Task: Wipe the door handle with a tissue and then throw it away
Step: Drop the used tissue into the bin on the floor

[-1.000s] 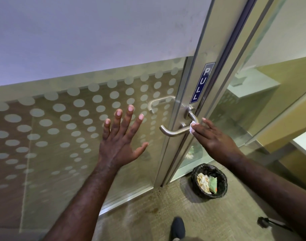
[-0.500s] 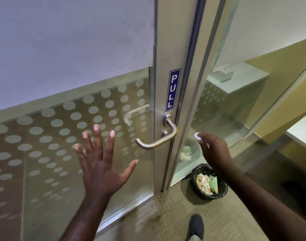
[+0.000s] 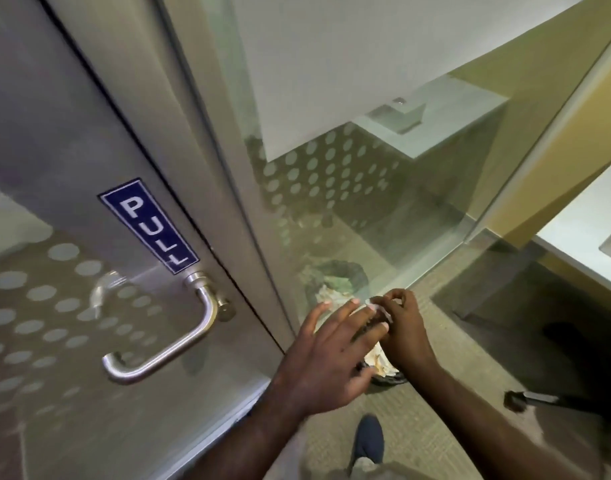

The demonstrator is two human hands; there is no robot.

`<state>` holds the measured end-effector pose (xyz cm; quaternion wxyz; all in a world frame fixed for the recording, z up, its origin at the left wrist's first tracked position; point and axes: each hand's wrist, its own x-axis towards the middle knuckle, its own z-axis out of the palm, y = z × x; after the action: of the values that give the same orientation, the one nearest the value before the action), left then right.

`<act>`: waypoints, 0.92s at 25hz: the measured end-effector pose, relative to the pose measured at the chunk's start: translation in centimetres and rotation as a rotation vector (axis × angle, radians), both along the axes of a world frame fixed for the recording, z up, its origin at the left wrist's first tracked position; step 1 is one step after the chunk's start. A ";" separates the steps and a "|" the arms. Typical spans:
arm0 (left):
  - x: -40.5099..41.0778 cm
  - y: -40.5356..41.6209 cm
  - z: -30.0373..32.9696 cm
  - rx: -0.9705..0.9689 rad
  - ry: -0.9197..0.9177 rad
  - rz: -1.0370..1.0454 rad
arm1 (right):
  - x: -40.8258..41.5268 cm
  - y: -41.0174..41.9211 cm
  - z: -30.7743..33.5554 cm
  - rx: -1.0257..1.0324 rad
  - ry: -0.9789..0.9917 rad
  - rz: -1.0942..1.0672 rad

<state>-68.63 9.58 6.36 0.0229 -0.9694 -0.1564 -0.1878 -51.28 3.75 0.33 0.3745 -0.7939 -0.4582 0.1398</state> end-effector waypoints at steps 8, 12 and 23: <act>12.0 9.4 -2.1 0.116 0.105 0.213 | 10.3 -1.2 -4.4 -0.143 -0.017 -0.081; 12.0 12.1 -3.6 0.252 0.059 0.186 | 12.8 -1.1 -6.5 -0.192 -0.067 -0.036; 12.6 13.7 -6.9 0.667 0.015 0.157 | 15.9 -0.8 -13.3 -0.434 -0.167 0.098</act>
<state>-56.00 23.29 -0.55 0.3542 -0.8949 -0.1606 -0.2190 -35.36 2.98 -12.98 0.1484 -0.8414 -0.4849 0.1870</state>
